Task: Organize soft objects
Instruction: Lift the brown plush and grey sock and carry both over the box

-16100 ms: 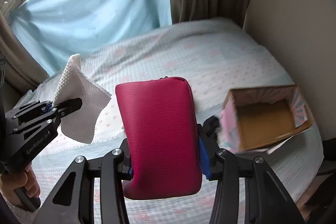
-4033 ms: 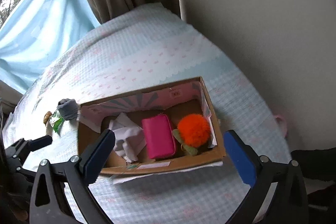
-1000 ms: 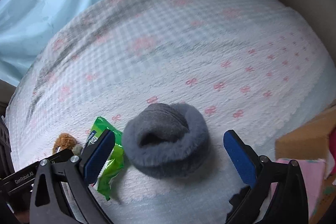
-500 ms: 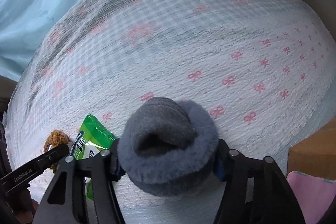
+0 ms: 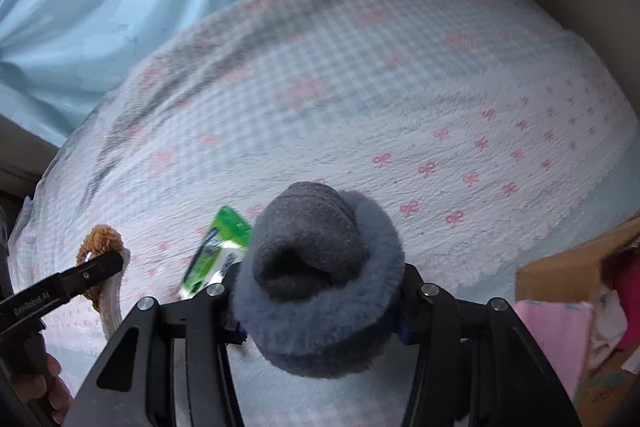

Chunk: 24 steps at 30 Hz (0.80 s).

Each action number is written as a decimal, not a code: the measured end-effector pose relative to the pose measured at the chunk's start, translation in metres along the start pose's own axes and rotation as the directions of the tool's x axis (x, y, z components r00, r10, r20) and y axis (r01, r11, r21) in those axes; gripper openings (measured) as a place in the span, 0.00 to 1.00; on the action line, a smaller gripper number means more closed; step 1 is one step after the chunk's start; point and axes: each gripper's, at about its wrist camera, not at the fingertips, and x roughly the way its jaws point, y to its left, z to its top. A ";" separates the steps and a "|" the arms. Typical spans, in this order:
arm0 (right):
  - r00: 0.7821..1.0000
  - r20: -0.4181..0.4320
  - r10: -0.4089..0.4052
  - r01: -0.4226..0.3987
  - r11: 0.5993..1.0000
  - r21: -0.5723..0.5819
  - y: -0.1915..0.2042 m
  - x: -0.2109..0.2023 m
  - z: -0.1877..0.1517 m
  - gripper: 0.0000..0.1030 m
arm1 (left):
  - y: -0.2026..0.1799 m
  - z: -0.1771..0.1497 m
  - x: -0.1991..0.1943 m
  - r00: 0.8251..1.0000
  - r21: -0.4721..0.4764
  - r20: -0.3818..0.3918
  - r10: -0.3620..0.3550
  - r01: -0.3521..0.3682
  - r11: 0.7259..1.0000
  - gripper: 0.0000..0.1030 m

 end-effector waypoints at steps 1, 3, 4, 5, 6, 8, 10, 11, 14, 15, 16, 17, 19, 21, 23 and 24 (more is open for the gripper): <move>1.000 0.011 0.002 -0.002 1.000 -0.008 0.004 -0.009 -0.002 0.46 | -0.001 -0.002 -0.007 1.000 0.004 0.003 0.007 -0.007 1.000 0.41; 1.000 0.026 0.010 -0.009 1.000 -0.014 0.008 -0.025 -0.006 0.46 | -0.004 -0.009 -0.028 1.000 -0.003 0.008 0.013 -0.013 1.000 0.41; 0.999 0.036 0.014 -0.013 1.000 -0.015 0.012 -0.035 -0.009 0.46 | -0.004 -0.012 -0.038 1.000 -0.007 0.019 0.013 -0.012 1.000 0.41; 0.999 0.047 0.017 -0.016 1.000 -0.016 0.015 -0.047 -0.012 0.46 | -0.004 -0.015 -0.048 1.000 -0.007 0.029 0.011 -0.010 1.000 0.41; 0.998 0.055 0.020 -0.019 1.000 -0.016 0.017 -0.056 -0.015 0.46 | -0.007 -0.020 -0.063 0.999 0.000 0.042 0.011 -0.011 1.000 0.41; 0.996 0.080 0.027 -0.026 1.000 -0.013 0.021 -0.082 -0.021 0.46 | -0.015 -0.028 -0.084 0.998 0.024 0.066 0.014 -0.016 1.000 0.41; 0.994 0.100 0.030 -0.029 1.000 -0.011 0.023 -0.105 -0.027 0.46 | -0.025 -0.038 -0.108 0.995 0.060 0.093 0.019 -0.025 0.998 0.41; 0.993 0.113 0.033 -0.032 0.999 -0.006 0.025 -0.120 -0.031 0.46 | -0.033 -0.045 -0.123 0.994 0.083 0.112 0.022 -0.031 0.996 0.41; 0.988 0.149 0.043 -0.045 0.999 0.012 0.026 -0.163 -0.043 0.46 | -0.053 -0.064 -0.157 0.989 0.126 0.148 0.006 -0.025 0.992 0.41; 0.987 0.157 0.043 -0.046 0.999 0.016 0.025 -0.174 -0.045 0.46 | -0.060 -0.069 -0.166 0.988 0.136 0.155 -0.003 -0.018 0.991 0.41; 0.985 0.167 0.042 -0.047 0.999 0.021 0.024 -0.187 -0.049 0.46 | -0.066 -0.074 -0.172 0.987 0.142 0.160 -0.010 -0.013 0.990 0.41; 0.983 0.179 0.039 -0.045 0.999 0.029 0.022 -0.202 -0.052 0.46 | -0.076 -0.081 -0.182 0.986 0.156 0.164 -0.025 -0.001 0.988 0.41; 0.979 0.199 0.033 -0.043 0.998 0.047 0.015 -0.228 -0.056 0.46 | -0.092 -0.090 -0.193 0.985 0.174 0.169 -0.045 0.015 0.985 0.41; 0.976 0.217 0.020 -0.033 0.998 0.057 0.007 -0.250 -0.060 0.46 | -0.112 -0.100 -0.205 0.982 0.197 0.174 -0.078 0.043 0.980 0.41; 0.972 0.234 0.000 -0.015 0.998 0.064 -0.004 -0.269 -0.061 0.46 | -0.135 -0.110 -0.213 0.978 0.222 0.179 -0.105 0.064 0.973 0.41; 0.970 0.241 -0.009 -0.009 0.998 0.070 -0.010 -0.276 -0.062 0.46 | -0.145 -0.113 -0.215 0.977 0.233 0.177 -0.117 0.074 0.970 0.41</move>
